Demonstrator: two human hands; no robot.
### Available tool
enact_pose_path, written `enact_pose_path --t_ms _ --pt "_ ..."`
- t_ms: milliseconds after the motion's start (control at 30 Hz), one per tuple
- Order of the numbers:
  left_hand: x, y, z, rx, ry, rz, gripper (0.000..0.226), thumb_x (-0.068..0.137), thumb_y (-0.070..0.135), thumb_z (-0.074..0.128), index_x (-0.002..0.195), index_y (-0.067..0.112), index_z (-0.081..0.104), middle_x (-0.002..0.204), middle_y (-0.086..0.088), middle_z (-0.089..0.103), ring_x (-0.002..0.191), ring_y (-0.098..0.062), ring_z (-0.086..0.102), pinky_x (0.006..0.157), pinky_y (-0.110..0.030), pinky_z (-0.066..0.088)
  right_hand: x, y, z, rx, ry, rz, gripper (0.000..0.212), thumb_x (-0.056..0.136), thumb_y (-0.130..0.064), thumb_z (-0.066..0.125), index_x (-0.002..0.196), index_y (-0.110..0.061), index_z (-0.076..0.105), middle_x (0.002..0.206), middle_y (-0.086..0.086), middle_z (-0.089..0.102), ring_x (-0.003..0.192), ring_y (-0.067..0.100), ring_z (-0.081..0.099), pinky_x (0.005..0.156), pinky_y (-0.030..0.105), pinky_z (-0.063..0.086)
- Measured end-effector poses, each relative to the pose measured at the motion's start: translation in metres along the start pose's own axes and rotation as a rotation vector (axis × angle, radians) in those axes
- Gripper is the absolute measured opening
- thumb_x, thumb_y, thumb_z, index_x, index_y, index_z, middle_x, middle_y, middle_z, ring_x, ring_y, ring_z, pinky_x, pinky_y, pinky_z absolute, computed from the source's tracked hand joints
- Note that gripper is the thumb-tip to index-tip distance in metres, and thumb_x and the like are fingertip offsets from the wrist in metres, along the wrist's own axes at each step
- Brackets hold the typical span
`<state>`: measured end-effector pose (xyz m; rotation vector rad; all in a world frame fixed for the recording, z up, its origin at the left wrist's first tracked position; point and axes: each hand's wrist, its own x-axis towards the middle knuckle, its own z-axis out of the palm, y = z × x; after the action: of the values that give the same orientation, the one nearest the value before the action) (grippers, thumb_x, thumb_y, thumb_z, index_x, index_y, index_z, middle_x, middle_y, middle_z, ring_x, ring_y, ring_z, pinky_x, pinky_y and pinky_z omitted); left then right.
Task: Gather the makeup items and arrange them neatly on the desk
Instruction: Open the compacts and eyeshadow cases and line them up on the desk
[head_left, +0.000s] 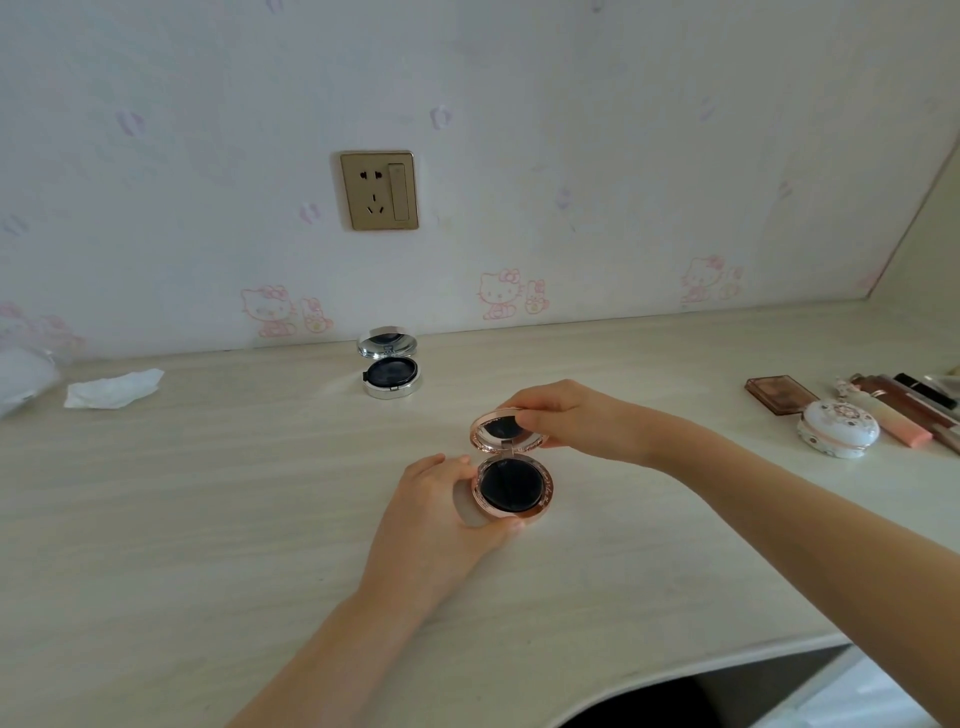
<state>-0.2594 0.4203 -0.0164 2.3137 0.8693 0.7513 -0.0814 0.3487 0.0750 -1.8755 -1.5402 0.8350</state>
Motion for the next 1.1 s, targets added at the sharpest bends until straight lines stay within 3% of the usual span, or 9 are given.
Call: enact_pose_path --t_ms 133,200,300,433,633,800,900,1100 --pt "0.0 0.0 -0.001 -0.007 -0.003 0.002 0.065 0.053 0.061 0.076 0.11 0.032 0.063 0.104 0.032 0.046 0.123 -0.004 0.042 0.085 -0.001 0.022 0.0 0.005 0.003 -0.028 0.044 -0.011 0.031 0.101 -0.025 0.041 0.126 -0.019 0.057 0.123 -0.002 0.062 0.116 0.016 0.056 0.104 0.038 0.043" --pt "0.0 0.001 -0.001 -0.009 -0.002 0.002 0.059 0.052 0.064 0.073 0.103 0.037 0.061 0.097 0.035 0.049 0.118 -0.004 0.045 0.082 -0.005 0.028 -0.004 0.012 0.008 -0.003 0.179 -0.014 0.038 0.1 -0.036 0.04 0.136 -0.027 0.048 0.13 -0.008 0.057 0.119 0.009 0.052 0.104 0.03 0.039" --pt "-0.001 0.005 -0.002 0.021 0.006 -0.011 0.063 0.048 0.072 0.064 0.101 0.037 0.06 0.102 0.023 0.058 0.113 -0.004 0.048 0.081 -0.017 0.036 -0.016 0.027 0.024 -0.017 0.381 -0.023 0.045 0.099 -0.036 0.04 0.142 -0.025 0.037 0.135 -0.006 0.054 0.118 0.004 0.051 0.099 0.021 0.038" --pt "-0.004 0.009 -0.004 0.053 0.025 0.001 0.067 0.054 0.076 0.061 0.105 0.034 0.06 0.107 0.017 0.061 0.107 -0.004 0.051 0.081 -0.02 0.041 -0.034 0.048 0.048 -0.084 0.374 -0.002 0.055 0.097 -0.037 0.045 0.147 -0.024 0.027 0.14 -0.005 0.05 0.129 0.01 0.045 0.106 0.027 0.037" --pt "-0.009 0.014 -0.006 0.122 -0.017 0.033 0.06 0.07 0.071 0.06 0.12 0.039 0.059 0.119 0.017 0.061 0.122 -0.005 0.047 0.095 -0.025 0.042 -0.049 0.052 0.069 -0.242 0.398 -0.068 0.061 0.095 -0.041 0.05 0.147 -0.025 0.024 0.135 -0.015 0.051 0.126 0.008 0.043 0.092 0.009 0.028" --pt "-0.01 0.012 -0.002 0.206 -0.057 0.109 0.052 0.086 0.05 0.06 0.133 0.029 0.054 0.135 0.015 0.054 0.133 -0.006 0.039 0.107 -0.021 0.031 -0.047 0.043 0.078 -0.337 0.435 -0.174 0.043 0.094 -0.032 0.056 0.133 -0.022 0.044 0.121 -0.006 0.057 0.115 0.013 0.049 0.092 0.017 0.035" --pt "-0.009 0.013 0.001 0.285 -0.055 0.15 0.048 0.09 0.046 0.056 0.133 0.025 0.054 0.136 0.013 0.053 0.133 -0.009 0.039 0.107 -0.02 0.029 -0.043 0.042 0.079 -0.378 0.448 -0.175 0.043 0.094 -0.023 0.056 0.135 -0.015 0.047 0.13 -0.001 0.055 0.121 0.018 0.047 0.101 0.019 0.032" --pt "0.003 0.008 0.005 0.461 -0.029 0.17 0.046 0.097 0.05 0.04 0.136 0.028 0.048 0.139 0.014 0.049 0.133 -0.007 0.036 0.104 -0.023 0.035 -0.023 0.047 0.077 -0.46 0.415 -0.122 0.043 0.099 -0.026 0.048 0.14 -0.018 0.044 0.144 -0.002 0.044 0.133 0.019 0.038 0.108 0.023 0.028"
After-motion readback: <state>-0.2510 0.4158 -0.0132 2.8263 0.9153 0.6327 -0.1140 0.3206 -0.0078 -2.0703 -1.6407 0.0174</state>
